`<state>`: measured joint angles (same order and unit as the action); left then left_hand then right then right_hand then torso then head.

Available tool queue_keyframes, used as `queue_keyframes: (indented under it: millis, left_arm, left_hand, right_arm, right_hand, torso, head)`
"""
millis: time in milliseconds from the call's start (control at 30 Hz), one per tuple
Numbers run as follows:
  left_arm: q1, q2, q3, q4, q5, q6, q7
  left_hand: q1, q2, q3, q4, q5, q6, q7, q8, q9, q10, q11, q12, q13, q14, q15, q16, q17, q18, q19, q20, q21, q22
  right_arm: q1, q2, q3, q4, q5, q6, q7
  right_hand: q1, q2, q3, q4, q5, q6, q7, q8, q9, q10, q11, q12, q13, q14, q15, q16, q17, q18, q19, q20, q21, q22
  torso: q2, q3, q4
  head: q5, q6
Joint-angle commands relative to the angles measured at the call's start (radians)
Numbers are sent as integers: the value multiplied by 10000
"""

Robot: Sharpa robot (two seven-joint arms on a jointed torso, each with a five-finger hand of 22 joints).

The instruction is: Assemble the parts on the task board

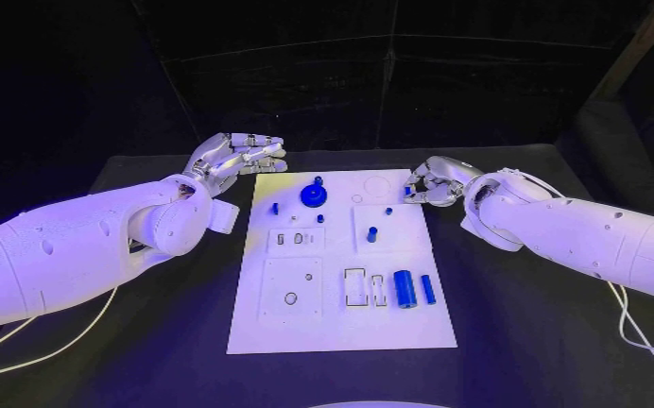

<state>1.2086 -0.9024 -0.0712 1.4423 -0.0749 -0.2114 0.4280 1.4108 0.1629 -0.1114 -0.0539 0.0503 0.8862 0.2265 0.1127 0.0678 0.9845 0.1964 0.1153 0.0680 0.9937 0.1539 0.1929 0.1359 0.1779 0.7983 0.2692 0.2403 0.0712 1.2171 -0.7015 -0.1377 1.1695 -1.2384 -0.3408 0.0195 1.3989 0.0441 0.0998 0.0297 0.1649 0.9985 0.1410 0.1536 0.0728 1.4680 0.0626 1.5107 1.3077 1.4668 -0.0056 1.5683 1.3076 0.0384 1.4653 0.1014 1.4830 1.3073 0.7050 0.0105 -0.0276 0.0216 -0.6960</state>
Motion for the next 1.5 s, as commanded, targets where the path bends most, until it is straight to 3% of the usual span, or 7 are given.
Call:
queue_keyframes:
  millis: [33, 400, 933, 1033, 1200, 1367, 1500]
  left_arm:
    - [11, 8, 8, 9, 14, 130, 39]
    - [11, 0, 7, 14, 14, 134, 16]
    - [13, 18, 7, 44, 14, 117, 26]
    - [15, 27, 7, 82, 15, 123, 28]
    - [19, 25, 8, 131, 88, 121, 32]
    - [29, 32, 10, 161, 826, 82, 34]
    - [46, 45, 11, 166, 1063, 47, 68]
  left_hand:
    - [-29, 67, 4, -56, -14, 34, 287, 30, -4, 76, 2, 17, -1, 66, 7, 52, 14, 64, 55, 2, -6, 5]
    - [-50, 61, -5, -49, -16, 31, 292, 29, -5, 73, 6, 15, -4, 61, 9, 49, 15, 62, 57, 2, -10, 3]
    - [-162, 30, -55, -2, -17, 33, 299, 31, -6, 76, 14, 14, -8, 59, 15, 46, 24, 58, 67, 4, -25, -2]
    - [-172, 26, -61, 2, -16, 33, 299, 32, -6, 77, 14, 14, -8, 59, 16, 46, 25, 58, 68, 4, -26, -3]
    - [-172, 26, -61, 2, -16, 33, 299, 32, -6, 77, 14, 14, -8, 59, 16, 46, 25, 58, 68, 4, -26, -3]
    - [-275, -9, -119, 50, -17, 38, 301, 37, -6, 87, 16, 19, -8, 65, 17, 48, 35, 58, 80, 5, -38, -6]
    - [-280, -11, -122, 52, -17, 38, 301, 37, -6, 87, 16, 19, -8, 65, 17, 49, 36, 58, 81, 5, -38, -6]
  right_arm:
    - [15, 18, 6, 8, -132, -405, -55]
    - [25, -351, 13, 598, -187, -911, -64]
    - [207, -677, 68, 3024, -173, -1355, -341]
    - [212, -511, 69, 3178, -182, -1280, -441]
    - [214, -170, 66, 3301, -297, -1094, -663]
    - [205, 493, 56, 3292, -620, -856, -984]
    - [163, 960, 47, 3203, -981, -685, -1185]
  right_hand:
    - [18, 162, 98, -9, -112, 79, -14, 34, -6, 639, -69, 30, 2113, 1040, -96, 25, 2632, 31, 144, -73, 62, 565]
    - [12, 186, 211, -36, -21, 135, -30, 9, -22, 636, -89, 23, 2110, 1040, -113, 25, 2632, 25, 159, -94, 75, 598]
    - [-37, 92, 257, -62, 90, 104, -21, -62, -48, 665, -88, 61, 2146, 1040, -117, 25, 2632, 5, 207, -116, 117, 703]
    - [-43, 76, 259, -66, 90, 99, -19, -70, -50, 666, -85, 62, 2147, 1040, -117, 25, 2632, 4, 209, -117, 119, 707]
    - [-43, 76, 259, -66, 90, 99, -19, -70, -50, 666, -85, 62, 2147, 1040, -117, 25, 2632, 4, 209, -117, 119, 707]
    - [-50, 69, 260, -66, 87, 99, -16, -74, -51, 668, -83, 66, 2150, 1040, -117, 25, 2632, 5, 207, -118, 117, 702]
    - [-50, 69, 260, -66, 87, 99, -16, -74, -51, 668, -83, 66, 2150, 1040, -117, 25, 2632, 5, 207, -118, 117, 702]
  torso:
    - [6, 5, -12]
    - [-27, -12, -9]
    - [-44, -39, 11]
    - [-64, -68, 31]
    - [-53, -58, 43]
    - [-37, -57, -5]
    - [-28, -57, 25]
  head:
    - [1, -6]
    - [-26, 27]
    - [60, 98]
    - [104, 72]
    - [220, 34]
    - [437, -43]
    - [485, -97]
